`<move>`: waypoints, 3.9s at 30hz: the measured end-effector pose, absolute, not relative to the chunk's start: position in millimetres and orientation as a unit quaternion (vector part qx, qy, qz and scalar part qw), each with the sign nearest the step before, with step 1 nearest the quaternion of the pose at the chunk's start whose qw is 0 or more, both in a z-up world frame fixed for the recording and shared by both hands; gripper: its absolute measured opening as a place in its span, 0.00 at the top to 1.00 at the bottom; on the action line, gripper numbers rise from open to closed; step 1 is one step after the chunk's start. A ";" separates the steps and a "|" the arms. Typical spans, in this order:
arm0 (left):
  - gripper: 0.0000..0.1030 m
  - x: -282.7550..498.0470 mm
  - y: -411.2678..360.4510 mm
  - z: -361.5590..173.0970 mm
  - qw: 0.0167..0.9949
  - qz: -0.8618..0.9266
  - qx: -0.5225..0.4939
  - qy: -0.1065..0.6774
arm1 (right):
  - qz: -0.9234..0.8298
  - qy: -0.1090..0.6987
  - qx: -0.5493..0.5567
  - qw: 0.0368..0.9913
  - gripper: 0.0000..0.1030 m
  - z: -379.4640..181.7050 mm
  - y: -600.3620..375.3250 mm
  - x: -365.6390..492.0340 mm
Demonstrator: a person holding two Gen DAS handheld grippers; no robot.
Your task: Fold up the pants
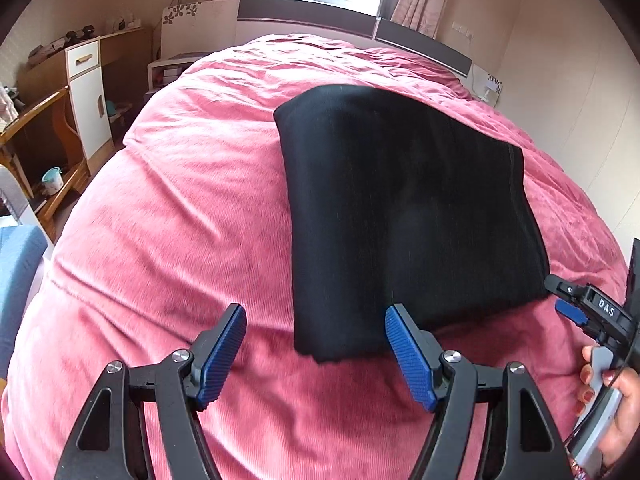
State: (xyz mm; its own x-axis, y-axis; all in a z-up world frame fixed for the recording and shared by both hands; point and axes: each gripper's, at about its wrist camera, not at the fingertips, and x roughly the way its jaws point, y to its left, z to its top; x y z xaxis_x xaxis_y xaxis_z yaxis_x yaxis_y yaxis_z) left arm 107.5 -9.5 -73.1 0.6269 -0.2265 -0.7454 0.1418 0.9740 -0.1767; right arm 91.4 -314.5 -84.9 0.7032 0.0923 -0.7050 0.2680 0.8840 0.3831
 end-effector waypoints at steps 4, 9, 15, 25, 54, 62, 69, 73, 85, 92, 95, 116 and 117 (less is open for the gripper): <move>0.28 95.5 -14.9 -75.8 0.898 -0.095 -0.034 0.428 | -0.048 0.395 0.212 0.893 0.16 -89.6 -301.0 75.0; 0.28 77.2 -23.2 -89.4 0.892 -0.079 -0.002 0.444 | -0.038 0.402 0.189 0.895 0.16 -95.5 -283.2 58.0; 0.28 56.0 -33.4 -100.8 0.888 -0.067 0.004 0.455 | -0.020 0.406 0.171 0.897 0.16 -100.6 -259.2 36.1; 0.28 36.5 -41.8 -108.3 0.886 -0.024 0.002 0.464 | -0.007 0.428 0.141 0.893 0.09 -114.7 -224.8 5.5; 0.28 -34.2 -68.5 -35.9 0.926 -0.017 0.025 0.377 | -0.031 0.338 0.075 0.938 0.00 -36.8 -172.8 -30.9; 0.28 -24.0 -57.8 -37.9 0.926 -0.016 0.022 0.378 | -0.026 0.344 0.081 0.935 0.00 -38.9 -173.5 -28.6; 0.28 -23.1 -58.6 -39.4 0.925 -0.018 0.022 0.379 | -0.021 0.348 0.080 0.934 0.00 -41.7 -172.4 -27.4; 0.28 -21.9 -58.4 -40.7 0.924 -0.018 0.021 0.381 | -0.023 0.348 0.082 0.934 0.00 -42.2 -173.1 -27.4; 0.28 -20.7 -58.9 -42.7 0.923 -0.017 0.021 0.384 | -0.022 0.352 0.085 0.932 0.00 -43.9 -171.0 -27.6; 0.28 -20.3 -59.2 -44.2 0.922 -0.018 0.020 0.387 | -0.024 0.357 0.090 0.930 0.00 -46.0 -172.3 -26.3; 0.28 -20.3 -59.2 -44.4 0.922 -0.019 0.020 0.387 | -0.023 0.358 0.088 0.929 0.00 -46.5 -171.7 -26.0; 0.28 -18.5 -58.2 -48.1 0.919 -0.018 0.018 0.394 | -0.027 0.362 0.089 0.928 0.00 -50.0 -172.2 -24.4; 0.28 -18.3 -58.2 -48.3 0.919 -0.018 0.018 0.394 | -0.027 0.362 0.089 0.928 0.00 -50.1 -172.5 -24.5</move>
State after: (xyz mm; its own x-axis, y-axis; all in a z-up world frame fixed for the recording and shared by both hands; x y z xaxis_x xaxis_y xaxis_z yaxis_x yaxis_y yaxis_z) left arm -18.3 -58.2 -48.3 0.6883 -0.0180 -0.7252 0.0469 0.9987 0.0197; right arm -24.4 -172.5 -50.1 0.7365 0.0139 -0.6763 0.1151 0.9826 0.1456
